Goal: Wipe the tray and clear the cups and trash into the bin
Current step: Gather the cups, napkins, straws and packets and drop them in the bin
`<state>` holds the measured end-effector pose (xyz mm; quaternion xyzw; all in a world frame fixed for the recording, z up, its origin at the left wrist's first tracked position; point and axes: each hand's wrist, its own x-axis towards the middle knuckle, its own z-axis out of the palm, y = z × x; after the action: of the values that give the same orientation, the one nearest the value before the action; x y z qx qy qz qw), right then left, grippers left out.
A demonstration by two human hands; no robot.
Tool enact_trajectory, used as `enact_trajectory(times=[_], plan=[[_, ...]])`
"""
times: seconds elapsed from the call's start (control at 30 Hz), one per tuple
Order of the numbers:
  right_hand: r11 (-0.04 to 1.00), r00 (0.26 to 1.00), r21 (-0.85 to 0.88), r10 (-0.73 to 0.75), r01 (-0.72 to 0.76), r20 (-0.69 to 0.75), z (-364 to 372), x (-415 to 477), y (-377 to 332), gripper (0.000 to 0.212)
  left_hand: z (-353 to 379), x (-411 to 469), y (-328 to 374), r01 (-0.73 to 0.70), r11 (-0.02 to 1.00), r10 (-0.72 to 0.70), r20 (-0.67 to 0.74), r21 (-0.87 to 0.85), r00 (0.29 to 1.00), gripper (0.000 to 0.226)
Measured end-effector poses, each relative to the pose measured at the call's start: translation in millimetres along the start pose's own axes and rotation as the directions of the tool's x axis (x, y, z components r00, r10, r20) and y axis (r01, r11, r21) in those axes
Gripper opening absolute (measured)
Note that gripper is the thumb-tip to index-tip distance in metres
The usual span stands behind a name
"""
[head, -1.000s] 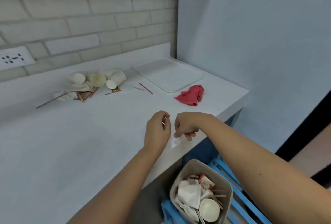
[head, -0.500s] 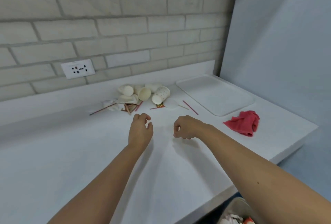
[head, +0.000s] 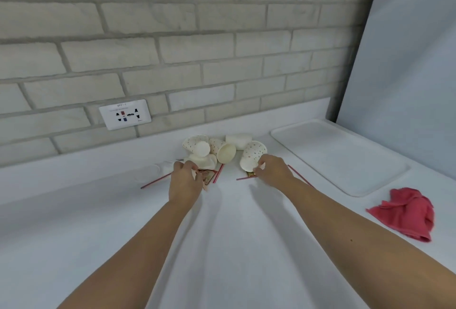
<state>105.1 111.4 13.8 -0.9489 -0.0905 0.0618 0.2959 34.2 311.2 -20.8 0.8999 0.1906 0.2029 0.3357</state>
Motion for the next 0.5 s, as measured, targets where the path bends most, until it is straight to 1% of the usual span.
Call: enact_trajectory(times=[0.03,0.1,0.17,0.23,0.3,0.4,0.5], plan=[[1.0,1.0,-0.002,0.013,-0.013,-0.021,1.1,9.3,-2.0,0.04,1.0,8.7,-1.7,0.005,1.0,-0.005,-0.004,-0.001,1.0,0.024],[0.999,0.998,0.012,0.04,-0.039,-0.048,3.9,28.4,-7.9,0.047,4.7,27.7,-4.6,0.015,1.0,-0.015,-0.006,0.006,1.0,0.028],[0.998,0.996,0.035,0.063,-0.061,-0.069,6.1,41.0,-11.6,0.049,7.9,40.4,-2.9,0.046,0.999,-0.046,-0.001,0.005,0.999,0.037],[0.995,0.991,0.051,0.092,-0.087,-0.098,11.2,55.5,-16.1,0.049,13.0,55.8,-2.6,0.093,0.995,-0.093,-0.009,-0.035,0.996,0.046],[0.992,0.986,0.053,0.119,-0.114,-0.113,16.6,67.2,-20.6,0.052,16.9,71.6,-0.8,0.171,0.976,-0.176,-0.025,-0.139,0.984,0.054],[0.987,0.979,0.041,0.161,-0.158,-0.123,23.5,82.4,-25.2,0.06,20.1,97.6,5.5,0.33,0.9,-0.347,-0.012,-0.285,0.938,0.061],[0.982,0.974,0.029,0.188,-0.186,-0.125,30.1,95.1,-27.7,0.066,22.0,120.4,14.1,0.47,0.821,-0.484,0.042,-0.324,0.874,0.07]])
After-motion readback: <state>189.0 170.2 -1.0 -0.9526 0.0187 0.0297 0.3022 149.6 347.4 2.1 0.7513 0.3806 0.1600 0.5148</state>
